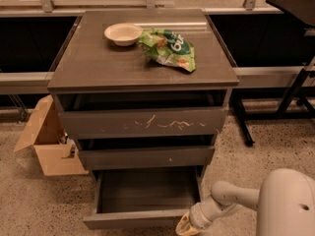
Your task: Close bottom drawer
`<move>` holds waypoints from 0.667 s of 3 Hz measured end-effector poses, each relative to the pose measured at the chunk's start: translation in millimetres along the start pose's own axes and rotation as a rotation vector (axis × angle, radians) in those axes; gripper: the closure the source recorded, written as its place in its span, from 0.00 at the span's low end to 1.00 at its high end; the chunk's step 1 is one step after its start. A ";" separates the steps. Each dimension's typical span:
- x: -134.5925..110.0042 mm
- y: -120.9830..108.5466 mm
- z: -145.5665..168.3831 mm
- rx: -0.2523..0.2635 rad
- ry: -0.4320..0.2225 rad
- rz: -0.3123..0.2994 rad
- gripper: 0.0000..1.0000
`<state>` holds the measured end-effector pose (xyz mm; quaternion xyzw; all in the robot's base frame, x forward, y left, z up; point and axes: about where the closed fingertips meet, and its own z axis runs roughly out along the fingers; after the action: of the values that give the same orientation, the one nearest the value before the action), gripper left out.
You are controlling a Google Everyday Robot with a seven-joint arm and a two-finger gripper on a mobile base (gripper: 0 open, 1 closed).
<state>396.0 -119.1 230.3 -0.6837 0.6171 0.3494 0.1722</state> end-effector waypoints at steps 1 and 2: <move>18.7 -8.1 12.9 0.012 -0.024 0.020 1.00; 22.0 -10.6 16.7 0.015 -0.021 0.027 1.00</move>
Offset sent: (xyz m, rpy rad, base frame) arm 0.0036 -0.0032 -0.0211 0.0162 0.0089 -0.0243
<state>401.7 -122.0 201.5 -0.6703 0.6270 0.3544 0.1790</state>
